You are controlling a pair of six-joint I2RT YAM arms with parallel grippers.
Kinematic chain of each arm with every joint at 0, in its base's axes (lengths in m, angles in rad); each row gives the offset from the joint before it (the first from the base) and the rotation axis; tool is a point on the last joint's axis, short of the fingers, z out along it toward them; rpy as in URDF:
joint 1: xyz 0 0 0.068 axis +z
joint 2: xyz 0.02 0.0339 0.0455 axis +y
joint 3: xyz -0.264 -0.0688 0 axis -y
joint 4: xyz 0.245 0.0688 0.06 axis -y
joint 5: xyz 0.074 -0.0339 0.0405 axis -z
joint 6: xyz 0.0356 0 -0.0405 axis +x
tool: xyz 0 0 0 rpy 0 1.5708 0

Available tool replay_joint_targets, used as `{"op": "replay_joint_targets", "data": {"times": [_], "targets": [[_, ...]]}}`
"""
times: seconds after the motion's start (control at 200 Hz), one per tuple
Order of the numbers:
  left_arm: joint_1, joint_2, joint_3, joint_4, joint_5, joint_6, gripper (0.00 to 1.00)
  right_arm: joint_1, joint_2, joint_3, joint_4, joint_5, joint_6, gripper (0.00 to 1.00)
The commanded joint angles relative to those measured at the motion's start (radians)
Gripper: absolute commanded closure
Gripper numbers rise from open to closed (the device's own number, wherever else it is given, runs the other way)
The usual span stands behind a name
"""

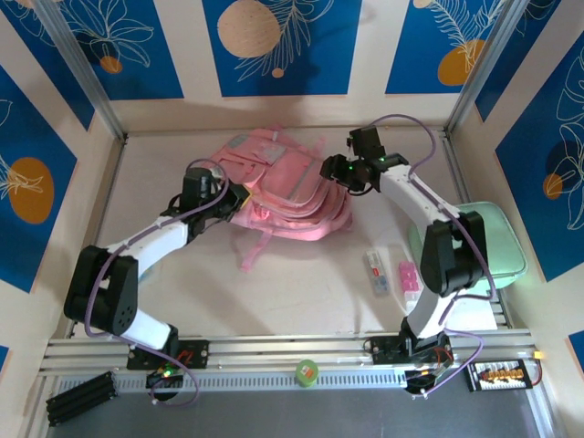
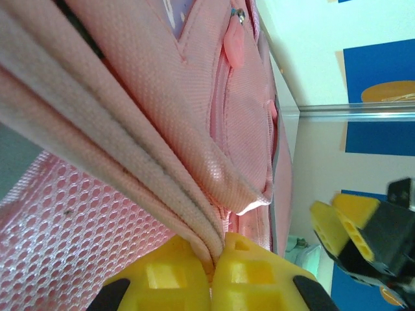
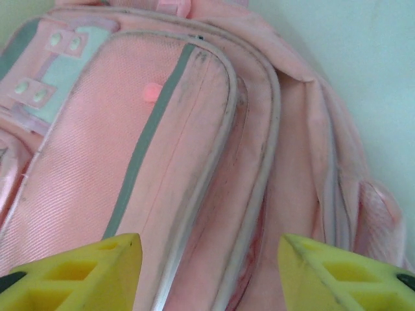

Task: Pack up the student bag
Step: Rotate the student bag at the top-center of the table, then zip the student bag at the top-center of the table.

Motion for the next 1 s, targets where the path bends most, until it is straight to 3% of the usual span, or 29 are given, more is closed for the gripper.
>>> {"op": "replay_joint_targets", "data": {"times": [0.0,0.195,0.495,0.995], "targets": [[-0.037,0.0,0.034,0.138,0.01,-0.074,1.0,0.051,-0.14,-0.036,-0.085,0.061,0.002,0.42],[-0.07,0.047,0.042,0.192,-0.018,-0.115,1.0,0.272,-0.212,-0.155,-0.002,0.066,0.136,0.45],[-0.082,0.068,0.043,0.21,-0.009,-0.143,1.0,0.503,-0.037,-0.088,0.051,0.256,0.042,0.59],[-0.09,0.056,0.043,0.209,0.004,-0.164,1.0,0.527,0.117,0.022,0.099,0.43,0.006,0.65]]}}
